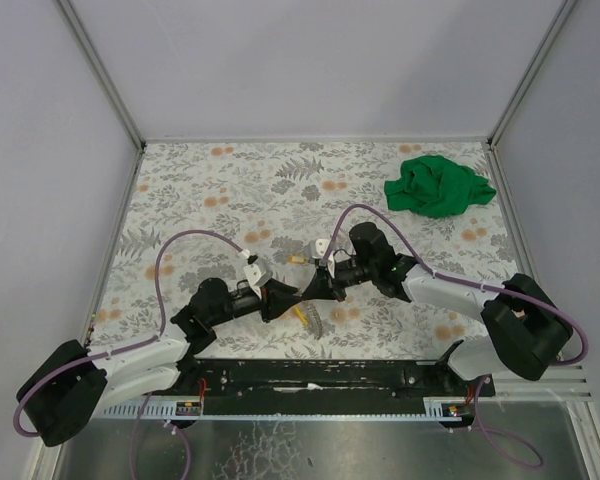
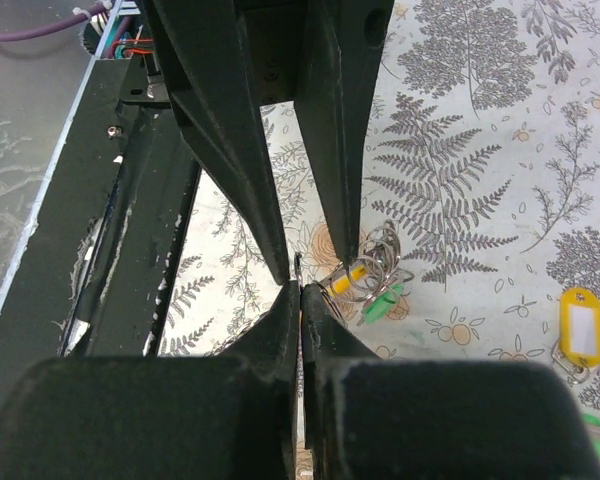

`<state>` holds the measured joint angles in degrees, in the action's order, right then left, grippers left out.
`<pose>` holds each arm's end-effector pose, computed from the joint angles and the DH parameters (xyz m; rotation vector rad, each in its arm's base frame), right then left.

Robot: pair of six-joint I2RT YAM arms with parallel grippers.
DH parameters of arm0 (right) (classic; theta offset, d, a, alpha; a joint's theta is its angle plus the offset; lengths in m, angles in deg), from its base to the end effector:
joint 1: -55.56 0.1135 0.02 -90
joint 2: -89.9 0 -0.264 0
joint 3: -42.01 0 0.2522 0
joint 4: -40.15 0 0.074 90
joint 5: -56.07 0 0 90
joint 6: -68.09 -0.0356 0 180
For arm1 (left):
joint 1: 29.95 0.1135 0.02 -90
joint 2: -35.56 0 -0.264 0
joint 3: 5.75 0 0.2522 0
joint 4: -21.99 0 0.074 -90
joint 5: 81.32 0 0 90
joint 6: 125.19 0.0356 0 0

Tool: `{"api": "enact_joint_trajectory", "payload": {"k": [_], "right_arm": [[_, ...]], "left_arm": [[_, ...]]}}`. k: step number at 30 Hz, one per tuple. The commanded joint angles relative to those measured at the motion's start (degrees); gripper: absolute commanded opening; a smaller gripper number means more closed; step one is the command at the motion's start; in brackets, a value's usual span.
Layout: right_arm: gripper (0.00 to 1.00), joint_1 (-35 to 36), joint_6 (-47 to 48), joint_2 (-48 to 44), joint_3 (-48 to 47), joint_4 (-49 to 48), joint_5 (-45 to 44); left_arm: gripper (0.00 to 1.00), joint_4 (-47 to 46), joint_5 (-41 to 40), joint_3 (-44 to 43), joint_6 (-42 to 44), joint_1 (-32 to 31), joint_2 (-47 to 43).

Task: Put the keys on the keyring

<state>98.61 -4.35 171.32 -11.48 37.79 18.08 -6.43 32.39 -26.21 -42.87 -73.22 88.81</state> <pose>0.1927 0.2184 0.2150 -1.4912 1.3717 1.1907 0.1215 -0.1340 0.1803 0.8391 1.5263 -1.0053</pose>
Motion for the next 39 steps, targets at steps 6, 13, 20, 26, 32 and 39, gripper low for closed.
{"api": "enact_joint_trajectory", "payload": {"k": [6,13,20,26,32,39], "right_arm": [[0.00,0.5,-1.2,-3.1,-0.7,-0.1,-5.4],[0.00,0.5,1.2,-3.7,-0.1,1.0,-2.2],[0.00,0.6,3.6,-2.7,-1.0,2.8,-0.8],[0.00,0.5,6.6,-3.0,-2.0,5.6,-1.8],[0.00,0.5,7.2,-3.2,-2.3,5.9,-2.0],[0.00,0.2,8.5,-4.6,-2.0,5.6,-1.8]], "left_arm": [[0.34,2.0,-19.1,-1.7,-3.8,0.4,-2.3],[0.44,3.5,-21.0,-1.9,-5.4,0.4,-4.6],[0.50,7.1,-15.9,-4.6,-4.2,1.2,-4.1],[0.54,4.7,-11.8,-3.9,-4.6,1.4,-2.7],[0.49,-2.0,-3.3,0.1,-3.3,2.1,-4.9],[0.47,-4.4,4.7,0.6,-1.5,2.4,-3.2]]}}
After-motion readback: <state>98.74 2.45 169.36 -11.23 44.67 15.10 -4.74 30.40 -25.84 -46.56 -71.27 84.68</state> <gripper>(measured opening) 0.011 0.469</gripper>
